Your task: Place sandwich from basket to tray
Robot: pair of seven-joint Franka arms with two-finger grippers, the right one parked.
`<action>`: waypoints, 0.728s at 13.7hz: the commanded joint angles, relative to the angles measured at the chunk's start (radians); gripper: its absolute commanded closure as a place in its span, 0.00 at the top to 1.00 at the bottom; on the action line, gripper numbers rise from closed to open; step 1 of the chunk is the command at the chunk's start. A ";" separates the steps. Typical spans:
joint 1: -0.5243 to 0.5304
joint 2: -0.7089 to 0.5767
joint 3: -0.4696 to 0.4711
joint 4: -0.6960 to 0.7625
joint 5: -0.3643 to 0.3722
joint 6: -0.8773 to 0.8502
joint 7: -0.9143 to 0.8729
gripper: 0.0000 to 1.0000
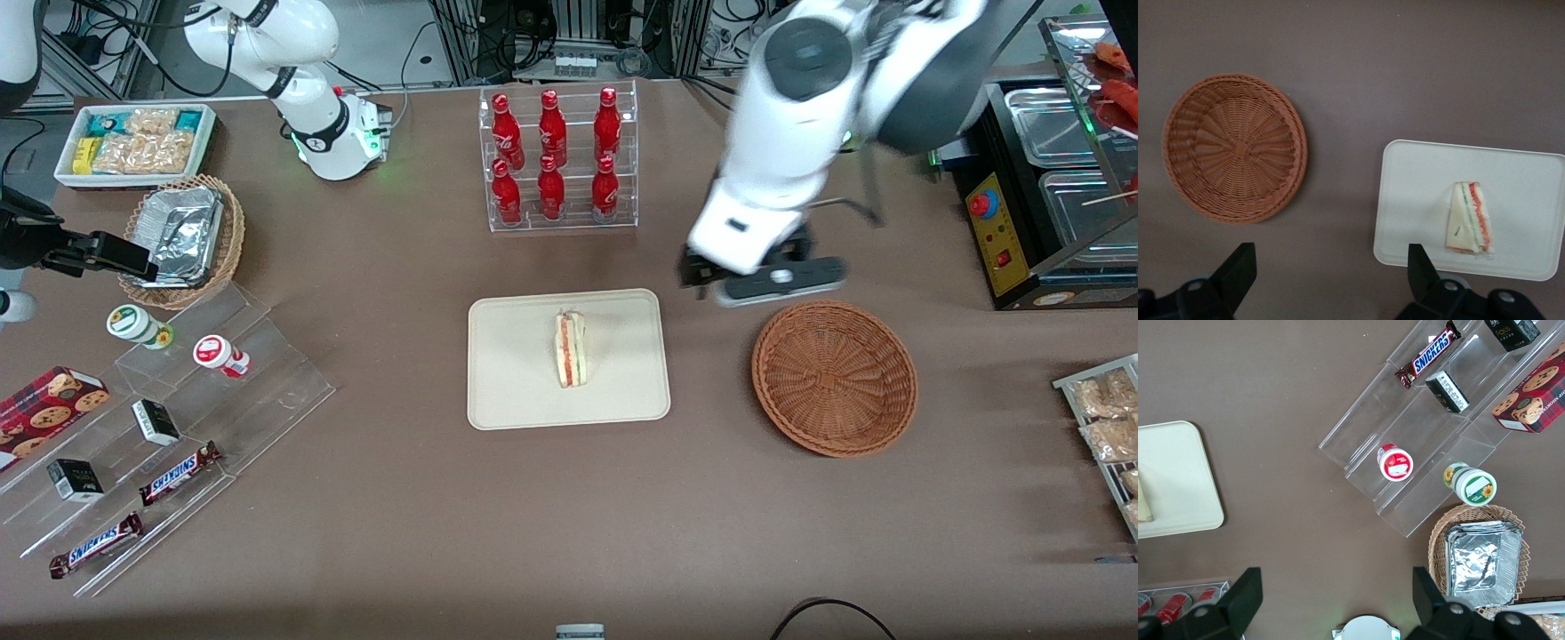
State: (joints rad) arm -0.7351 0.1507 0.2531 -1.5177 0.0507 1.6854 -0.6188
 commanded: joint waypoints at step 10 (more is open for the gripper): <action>-0.006 -0.144 0.239 -0.036 -0.028 -0.144 0.402 1.00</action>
State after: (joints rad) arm -0.7315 0.0592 0.4704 -1.5315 0.0316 1.5668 -0.2680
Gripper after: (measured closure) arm 0.000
